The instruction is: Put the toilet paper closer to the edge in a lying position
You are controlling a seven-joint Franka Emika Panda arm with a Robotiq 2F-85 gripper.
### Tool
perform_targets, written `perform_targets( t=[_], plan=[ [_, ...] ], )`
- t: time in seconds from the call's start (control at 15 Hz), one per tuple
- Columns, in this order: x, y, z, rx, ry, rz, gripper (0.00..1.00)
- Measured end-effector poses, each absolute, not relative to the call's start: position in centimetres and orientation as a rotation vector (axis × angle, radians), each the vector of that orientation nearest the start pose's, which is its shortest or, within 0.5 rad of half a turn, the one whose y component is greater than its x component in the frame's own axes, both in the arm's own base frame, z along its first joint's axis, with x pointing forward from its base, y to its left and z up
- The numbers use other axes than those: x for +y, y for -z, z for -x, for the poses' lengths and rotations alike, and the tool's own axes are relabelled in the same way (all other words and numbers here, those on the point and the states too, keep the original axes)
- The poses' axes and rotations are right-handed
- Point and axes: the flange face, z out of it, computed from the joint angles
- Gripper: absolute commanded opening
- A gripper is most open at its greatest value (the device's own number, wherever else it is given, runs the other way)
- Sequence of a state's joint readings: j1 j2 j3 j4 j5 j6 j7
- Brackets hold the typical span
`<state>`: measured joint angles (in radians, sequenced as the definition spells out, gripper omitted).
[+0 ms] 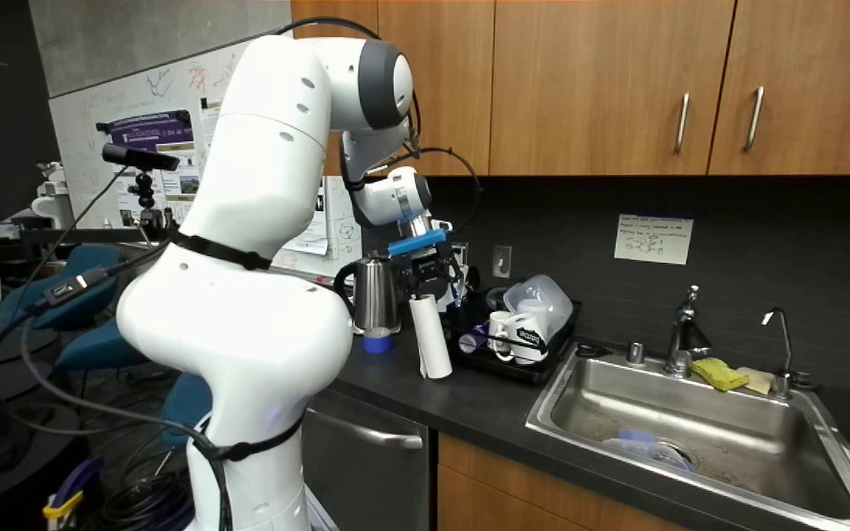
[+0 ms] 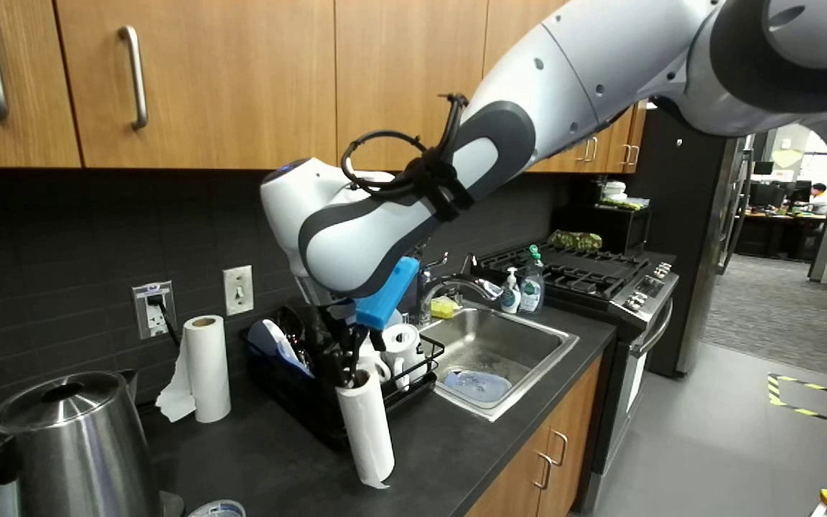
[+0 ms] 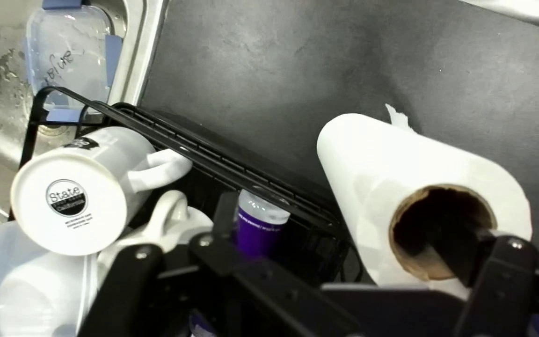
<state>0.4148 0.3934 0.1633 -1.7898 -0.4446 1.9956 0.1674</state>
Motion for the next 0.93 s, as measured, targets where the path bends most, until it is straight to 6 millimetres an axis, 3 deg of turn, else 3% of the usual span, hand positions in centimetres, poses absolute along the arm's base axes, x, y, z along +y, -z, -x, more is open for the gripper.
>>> perform_targets(
  t=[0.47, 0.53, 0.67, 0.93],
  plan=[
    [31.72, -32.45, -54.01, -1.043, -0.099, 3.391, 1.0],
    [31.69, -32.48, -54.02, -1.029, -0.101, 3.397, 0.75],
    [31.63, -32.5, -54.09, -1.014, -0.105, 3.404, 0.68],
    [31.72, -32.98, -54.36, -1.005, -0.092, 3.406, 0.34]
  ],
)
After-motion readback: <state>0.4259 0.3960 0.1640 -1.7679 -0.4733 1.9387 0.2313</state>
